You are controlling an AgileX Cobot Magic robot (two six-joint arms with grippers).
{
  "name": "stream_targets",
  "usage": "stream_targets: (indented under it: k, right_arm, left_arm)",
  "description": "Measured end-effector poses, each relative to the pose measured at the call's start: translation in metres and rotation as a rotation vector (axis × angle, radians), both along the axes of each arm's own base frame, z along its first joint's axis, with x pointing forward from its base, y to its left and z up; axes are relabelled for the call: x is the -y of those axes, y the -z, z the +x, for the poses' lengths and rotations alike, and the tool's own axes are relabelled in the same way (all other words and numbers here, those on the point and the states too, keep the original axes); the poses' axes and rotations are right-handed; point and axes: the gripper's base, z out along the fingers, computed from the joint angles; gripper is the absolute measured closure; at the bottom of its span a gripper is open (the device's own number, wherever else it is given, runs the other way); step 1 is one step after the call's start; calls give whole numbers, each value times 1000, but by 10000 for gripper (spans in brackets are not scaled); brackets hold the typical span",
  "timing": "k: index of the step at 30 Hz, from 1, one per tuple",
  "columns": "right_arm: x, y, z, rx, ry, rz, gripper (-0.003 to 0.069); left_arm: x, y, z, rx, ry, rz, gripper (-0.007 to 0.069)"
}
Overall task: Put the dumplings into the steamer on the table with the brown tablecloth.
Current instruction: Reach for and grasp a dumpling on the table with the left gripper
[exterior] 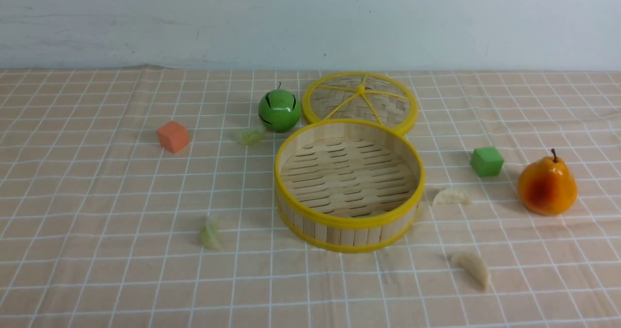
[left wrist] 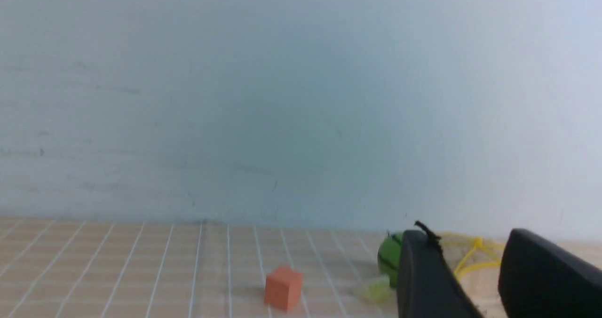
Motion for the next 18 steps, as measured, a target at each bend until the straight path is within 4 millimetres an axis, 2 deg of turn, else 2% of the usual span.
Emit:
stream_targets:
  k: [1, 3, 4, 7, 11, 13, 14, 15, 16, 17, 18]
  right_arm:
    - [0, -8, -4, 98, -35, 67, 577]
    - [0, -11, -6, 137, -92, 158, 574]
    - [-1, -11, -6, 137, -97, 168, 574]
    - [-3, -11, -6, 117, -192, 297, 572]
    - [-4, -17, -3, 70, -211, 314, 571]
    - [-5, -39, 1, 32, -195, 289, 571]
    - [-5, -41, 1, 27, -193, 287, 571]
    - [-4, -55, 8, -27, -162, 250, 571]
    - [-4, -60, 8, -25, -159, 244, 571]
    - [-4, -71, 16, -83, -126, 202, 577]
    - [-3, -78, 25, -150, -96, 167, 587]
  left_arm:
    - [0, -5, -2, 55, 7, -14, 386]
    - [0, -9, -4, 102, 32, -76, 386]
    - [0, -10, -4, 107, 33, -77, 386]
    - [0, -14, -6, 138, 103, -234, 386]
    - [0, -25, -9, 161, 168, -363, 408]
    - [-1, -53, -16, 187, 190, -399, 481]
    - [-1, -56, -17, 197, 192, -399, 488]
    - [-1, -79, -18, 189, 184, -386, 547]
    - [-1, -85, -20, 198, 184, -381, 562]
    - [0, -102, -15, 160, 166, -353, 616]
    - [0, -114, -11, 142, 151, -326, 638]
